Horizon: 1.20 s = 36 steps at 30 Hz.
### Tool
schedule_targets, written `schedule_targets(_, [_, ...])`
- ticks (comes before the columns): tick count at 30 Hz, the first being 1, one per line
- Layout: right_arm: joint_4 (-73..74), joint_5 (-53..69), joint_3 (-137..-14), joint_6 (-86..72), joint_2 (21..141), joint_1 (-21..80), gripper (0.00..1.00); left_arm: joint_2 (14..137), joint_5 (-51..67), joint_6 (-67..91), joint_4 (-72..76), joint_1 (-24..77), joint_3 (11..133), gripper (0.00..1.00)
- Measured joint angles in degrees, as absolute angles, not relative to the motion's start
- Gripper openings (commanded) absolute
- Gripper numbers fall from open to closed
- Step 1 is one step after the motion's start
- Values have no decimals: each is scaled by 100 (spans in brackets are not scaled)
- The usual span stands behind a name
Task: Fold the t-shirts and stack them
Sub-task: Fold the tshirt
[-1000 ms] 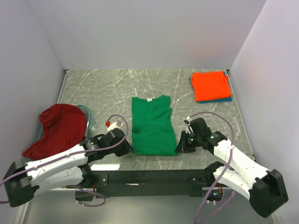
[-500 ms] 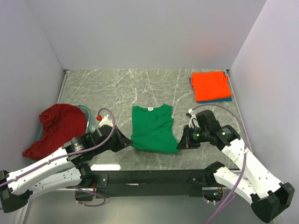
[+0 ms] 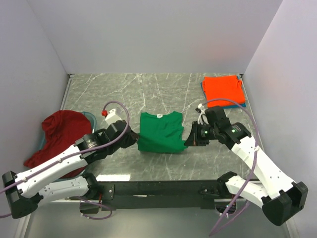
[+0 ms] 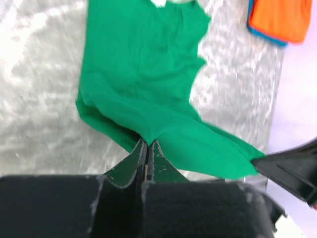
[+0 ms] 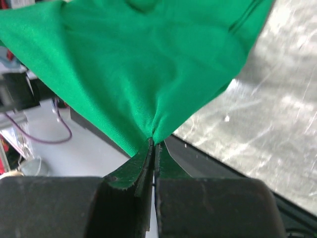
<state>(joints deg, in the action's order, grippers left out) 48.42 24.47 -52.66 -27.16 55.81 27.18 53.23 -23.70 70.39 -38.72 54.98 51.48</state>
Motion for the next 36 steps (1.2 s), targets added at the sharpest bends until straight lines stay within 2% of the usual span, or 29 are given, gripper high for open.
schedule_targets(14, [4171, 2602, -5710, -2696, 6410, 2211, 1, 6095, -1822, 6139, -3127, 4123, 5481, 1])
schedule_targets(36, [3345, 3330, -6167, -2550, 8138, 1463, 0, 7841, -1284, 5555, -2320, 3155, 6055, 1])
